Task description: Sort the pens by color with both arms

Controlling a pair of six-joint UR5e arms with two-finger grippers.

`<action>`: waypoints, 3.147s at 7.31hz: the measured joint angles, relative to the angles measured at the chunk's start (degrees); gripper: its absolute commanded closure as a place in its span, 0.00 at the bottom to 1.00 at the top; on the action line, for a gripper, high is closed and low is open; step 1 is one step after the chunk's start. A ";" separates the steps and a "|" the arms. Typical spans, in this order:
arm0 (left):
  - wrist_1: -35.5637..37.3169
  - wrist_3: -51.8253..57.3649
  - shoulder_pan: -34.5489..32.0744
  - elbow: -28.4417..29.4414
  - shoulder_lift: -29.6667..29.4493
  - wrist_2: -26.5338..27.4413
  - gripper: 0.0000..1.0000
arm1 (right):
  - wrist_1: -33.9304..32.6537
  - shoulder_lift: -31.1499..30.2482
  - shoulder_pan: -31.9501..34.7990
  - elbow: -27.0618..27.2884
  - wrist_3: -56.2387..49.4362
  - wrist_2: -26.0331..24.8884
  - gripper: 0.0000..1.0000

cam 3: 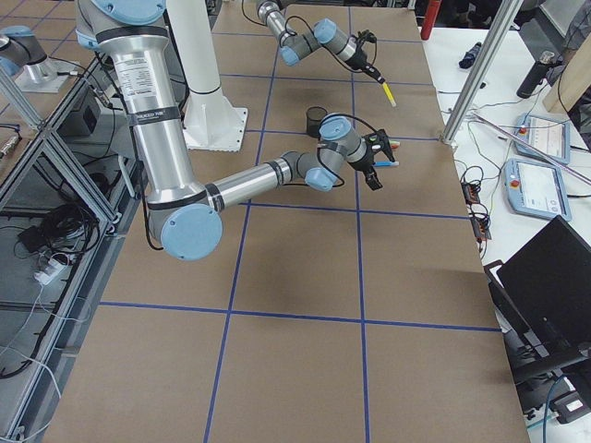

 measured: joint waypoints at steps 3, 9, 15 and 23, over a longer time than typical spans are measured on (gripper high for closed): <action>-8.39 -1.08 1.53 15.01 -5.68 4.99 0.63 | -0.03 -0.69 -0.08 0.67 0.09 -0.27 0.00; -4.90 13.84 2.22 4.16 -1.82 -3.82 0.00 | -0.09 -0.67 -0.15 0.15 0.01 -0.16 0.01; 20.70 52.68 -16.30 -34.43 29.69 -40.35 0.00 | -0.53 -3.90 8.31 -3.81 -11.44 11.35 0.01; 23.41 78.64 -44.69 -23.00 45.83 -71.04 0.00 | -29.62 -1.41 31.50 -13.19 -36.97 33.70 0.00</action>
